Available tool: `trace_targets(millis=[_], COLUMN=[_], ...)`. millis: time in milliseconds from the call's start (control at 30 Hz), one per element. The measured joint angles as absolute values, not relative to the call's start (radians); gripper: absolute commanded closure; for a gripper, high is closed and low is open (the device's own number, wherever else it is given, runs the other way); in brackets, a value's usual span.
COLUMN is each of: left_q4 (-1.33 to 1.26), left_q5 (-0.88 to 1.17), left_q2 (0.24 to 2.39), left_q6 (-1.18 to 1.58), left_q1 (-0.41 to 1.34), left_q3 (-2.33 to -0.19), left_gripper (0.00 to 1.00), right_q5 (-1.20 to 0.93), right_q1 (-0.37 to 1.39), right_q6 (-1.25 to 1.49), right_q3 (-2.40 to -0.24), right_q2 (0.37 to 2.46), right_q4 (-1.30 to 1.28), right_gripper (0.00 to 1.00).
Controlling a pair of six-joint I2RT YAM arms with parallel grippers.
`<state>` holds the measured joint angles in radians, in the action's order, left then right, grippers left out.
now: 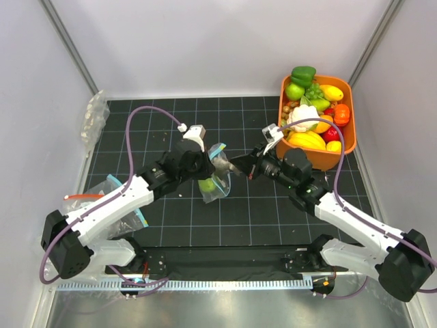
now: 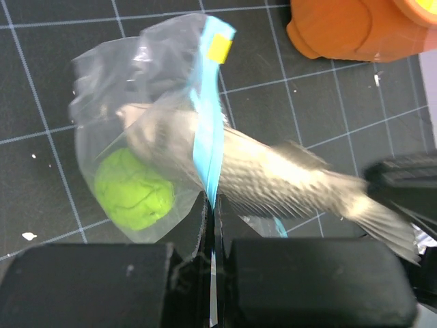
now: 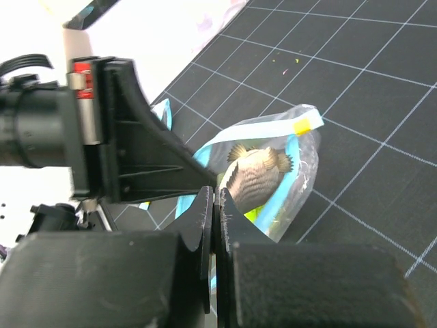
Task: Place the food in the zip-top bag and seal the zipper
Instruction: Place the fake fish in the zipper food storage bag.
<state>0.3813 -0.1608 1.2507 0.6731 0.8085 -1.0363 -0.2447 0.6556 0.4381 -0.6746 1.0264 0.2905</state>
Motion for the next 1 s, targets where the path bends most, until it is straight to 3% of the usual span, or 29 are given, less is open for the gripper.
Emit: trace_targets(millis=[200,267,433,533,567,667,900,1000], left_q4=[0.351,0.336,0.325,0.323,0.322,0.318,0.314,0.314], left_q5=[-0.145,-0.136,-0.129,-0.13,-0.13,-0.134,-0.162,-0.171], left_q2=[1.195,1.178,1.169,1.169,1.169,1.169,1.169,1.177], left_q6=[0.673,0.673,0.673,0.673,0.673,0.673,0.681,0.685], left_q1=[0.807,0.805,0.804,0.805,0.804,0.805,0.804,0.802], left_q3=[-1.007,-0.997,-0.985,-0.982,-0.982,-0.977,-0.973,-0.973], left_gripper=[1.0,1.0,1.0,1.0,1.0,1.0,1.0,1.0], right_q5=[-0.233,-0.229,-0.223,-0.222,-0.222,-0.222,-0.202,-0.183], right_q1=[0.656,0.656,0.657,0.662,0.664,0.669,0.672,0.672], right_q6=[0.451,0.456,0.479,0.484,0.485,0.48,0.446,0.428], right_q3=[-0.693,-0.709,-0.715,-0.72,-0.722,-0.724,-0.724,-0.724], right_q2=[1.144,1.2,1.28,1.297,1.299,1.294,1.209,1.15], right_q4=[0.316,0.304,0.281,0.266,0.262,0.258,0.215,0.199], right_gripper=[0.98,0.9,0.81,0.66,0.53,0.34,0.29,0.35])
